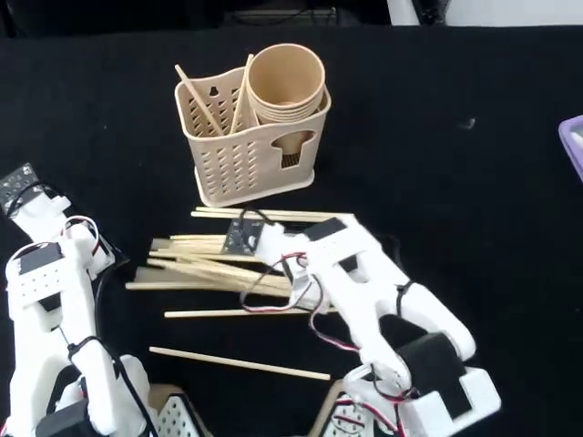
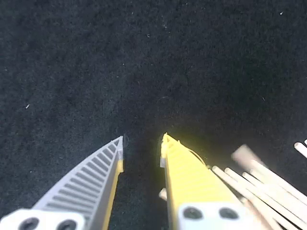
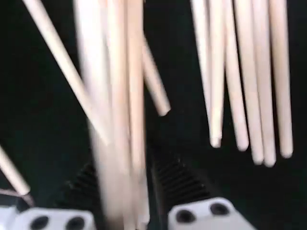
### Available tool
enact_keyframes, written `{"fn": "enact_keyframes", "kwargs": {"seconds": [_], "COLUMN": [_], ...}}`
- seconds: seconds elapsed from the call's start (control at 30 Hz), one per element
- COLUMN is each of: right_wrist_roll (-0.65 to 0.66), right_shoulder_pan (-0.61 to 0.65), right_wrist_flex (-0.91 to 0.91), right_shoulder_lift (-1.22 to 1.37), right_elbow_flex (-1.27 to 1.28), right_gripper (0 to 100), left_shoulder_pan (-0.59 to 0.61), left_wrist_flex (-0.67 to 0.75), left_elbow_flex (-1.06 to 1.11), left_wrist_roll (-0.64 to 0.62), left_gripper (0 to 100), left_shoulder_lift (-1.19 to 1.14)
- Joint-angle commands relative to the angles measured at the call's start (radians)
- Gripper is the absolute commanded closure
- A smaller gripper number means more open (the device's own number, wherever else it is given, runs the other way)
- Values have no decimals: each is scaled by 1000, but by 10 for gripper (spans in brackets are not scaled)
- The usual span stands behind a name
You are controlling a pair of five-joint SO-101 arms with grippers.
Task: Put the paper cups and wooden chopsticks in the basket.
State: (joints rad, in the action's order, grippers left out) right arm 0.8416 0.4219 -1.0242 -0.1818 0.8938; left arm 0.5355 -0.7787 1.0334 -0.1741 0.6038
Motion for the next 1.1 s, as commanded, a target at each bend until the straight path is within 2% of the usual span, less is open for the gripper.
{"fn": "enact_keyframes", "kwargs": {"seconds": [0.0,0.17,0.37,0.5,0.67,0.83,1.07], "right_wrist_roll": [-6,104,242,298,295,293,204], "right_shoulder_pan": [-44,-146,-362,-448,-451,-419,-305], "right_wrist_flex": [-118,-224,-140,-126,-118,-38,-5], "right_shoulder_lift": [-189,-329,-352,-352,-354,-351,-351], "right_elbow_flex": [-10,35,162,180,177,186,197], "right_gripper": [988,988,987,977,815,847,850], "left_shoulder_pan": [8,8,8,8,8,8,10], "left_wrist_flex": [8,8,8,8,8,8,8], "left_elbow_flex": [-7,-7,-7,-7,-7,-8,-8], "left_wrist_roll": [-6,-5,-5,-5,-5,-5,-5], "left_gripper": [866,866,866,866,866,866,866], "left_shoulder_lift": [31,31,31,31,31,31,31]}}
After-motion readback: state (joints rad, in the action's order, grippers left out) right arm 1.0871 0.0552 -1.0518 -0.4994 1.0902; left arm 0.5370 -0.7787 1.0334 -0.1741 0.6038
